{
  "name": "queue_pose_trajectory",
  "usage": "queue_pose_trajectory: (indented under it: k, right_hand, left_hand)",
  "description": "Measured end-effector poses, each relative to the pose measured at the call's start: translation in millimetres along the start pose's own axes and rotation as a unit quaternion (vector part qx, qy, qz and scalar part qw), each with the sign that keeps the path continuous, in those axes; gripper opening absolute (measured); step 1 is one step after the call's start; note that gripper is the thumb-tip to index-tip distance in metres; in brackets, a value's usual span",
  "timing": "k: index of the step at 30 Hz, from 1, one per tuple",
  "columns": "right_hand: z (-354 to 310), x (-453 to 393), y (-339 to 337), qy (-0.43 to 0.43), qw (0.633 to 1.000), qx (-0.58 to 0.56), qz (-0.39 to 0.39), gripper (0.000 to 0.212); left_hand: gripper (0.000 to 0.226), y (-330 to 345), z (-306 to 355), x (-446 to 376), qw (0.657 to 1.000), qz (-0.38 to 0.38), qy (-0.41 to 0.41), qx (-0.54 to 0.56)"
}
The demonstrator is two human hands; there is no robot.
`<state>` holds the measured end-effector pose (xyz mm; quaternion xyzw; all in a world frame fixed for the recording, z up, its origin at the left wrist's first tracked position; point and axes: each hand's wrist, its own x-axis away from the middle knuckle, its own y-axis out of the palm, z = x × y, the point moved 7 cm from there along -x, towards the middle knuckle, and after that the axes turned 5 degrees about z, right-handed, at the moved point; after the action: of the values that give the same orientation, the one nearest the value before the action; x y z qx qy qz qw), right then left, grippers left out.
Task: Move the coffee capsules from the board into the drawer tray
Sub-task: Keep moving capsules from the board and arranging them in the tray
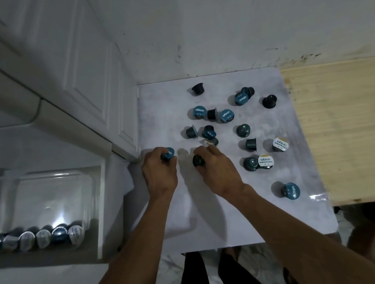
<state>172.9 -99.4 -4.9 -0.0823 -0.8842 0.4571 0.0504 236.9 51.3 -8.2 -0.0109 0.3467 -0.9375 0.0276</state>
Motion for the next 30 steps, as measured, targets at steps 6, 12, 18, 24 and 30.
queue_pose_trajectory:
  k: [6,12,18,24,30]
  right_hand:
    - [12.3,22.6,6.6,-0.059,0.993,-0.026,0.097,0.028]
    - [26.7,40.3,7.7,-0.062,0.978,-0.053,0.194,0.022]
    - [33.6,46.3,7.2,-0.092,0.965,-0.072,0.233,0.026]
    - [26.8,52.7,-5.4,-0.076,0.965,-0.083,0.238,0.026]
    - [-15.1,63.3,-58.2,-0.083,0.95,-0.126,0.275,0.024]
  left_hand:
    - [0.026,1.2,-20.5,19.7,0.992,0.032,0.013,0.122]
    - [0.025,-2.4,-18.6,29.3,0.987,0.081,0.109,0.086]
    - [0.027,-1.9,-22.9,32.6,0.982,0.105,0.134,0.075]
    - [0.025,-11.8,-22.3,42.5,0.979,0.089,0.113,0.146]
    - [0.022,-66.2,17.8,59.6,0.979,0.089,0.103,0.15]
